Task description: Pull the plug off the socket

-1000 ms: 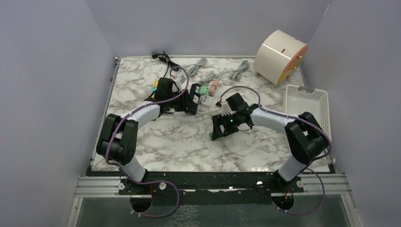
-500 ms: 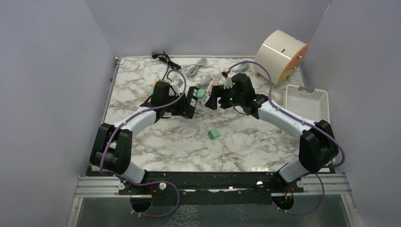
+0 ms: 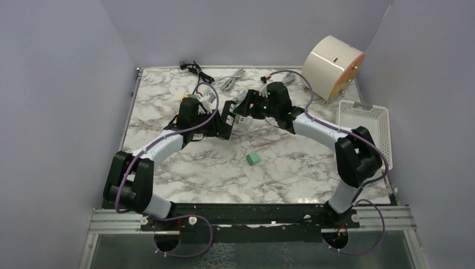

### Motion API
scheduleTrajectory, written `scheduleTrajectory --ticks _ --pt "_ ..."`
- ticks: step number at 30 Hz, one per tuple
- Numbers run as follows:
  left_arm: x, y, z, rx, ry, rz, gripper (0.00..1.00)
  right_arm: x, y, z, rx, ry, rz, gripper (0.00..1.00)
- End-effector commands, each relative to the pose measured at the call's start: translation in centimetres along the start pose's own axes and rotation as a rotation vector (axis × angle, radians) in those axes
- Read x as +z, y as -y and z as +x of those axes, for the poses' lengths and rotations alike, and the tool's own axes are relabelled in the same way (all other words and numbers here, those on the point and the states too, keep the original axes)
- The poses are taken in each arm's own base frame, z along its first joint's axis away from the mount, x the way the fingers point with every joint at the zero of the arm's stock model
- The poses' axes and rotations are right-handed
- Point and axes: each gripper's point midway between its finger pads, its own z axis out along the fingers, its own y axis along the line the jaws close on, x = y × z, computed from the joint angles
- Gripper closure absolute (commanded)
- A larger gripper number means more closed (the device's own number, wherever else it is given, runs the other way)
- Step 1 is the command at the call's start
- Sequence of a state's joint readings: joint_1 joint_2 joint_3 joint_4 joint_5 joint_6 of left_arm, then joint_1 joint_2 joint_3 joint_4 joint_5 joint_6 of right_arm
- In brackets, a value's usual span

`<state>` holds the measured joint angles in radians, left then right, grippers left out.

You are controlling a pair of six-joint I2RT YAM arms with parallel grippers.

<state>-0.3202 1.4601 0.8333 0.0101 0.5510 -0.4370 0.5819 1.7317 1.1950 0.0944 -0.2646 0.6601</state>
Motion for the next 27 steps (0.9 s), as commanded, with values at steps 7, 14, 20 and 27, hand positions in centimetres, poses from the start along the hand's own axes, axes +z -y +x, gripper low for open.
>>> scheduleTrajectory --ticks 7,14,20,27 --pt "-1.3 4.2 -2.6 0.133 0.102 0.181 1.0 1.8 -2.0 -2.2 0.001 0.031 -0.094 0.97" --pt "0.4 -4.8 -2.6 -0.043 0.068 -0.205 1.0 -2.6 -4.4 -4.4 -0.149 0.011 -0.106 0.99" --pt "2.2 -8.6 -4.8 -0.158 0.104 -0.294 1.0 -11.6 -7.7 -5.7 -0.18 -0.074 -0.44 0.99" --pt "6.3 -8.2 -9.8 -0.125 0.121 -0.204 1.0 -15.4 -4.7 1.7 -0.131 -0.324 -0.446 0.99"
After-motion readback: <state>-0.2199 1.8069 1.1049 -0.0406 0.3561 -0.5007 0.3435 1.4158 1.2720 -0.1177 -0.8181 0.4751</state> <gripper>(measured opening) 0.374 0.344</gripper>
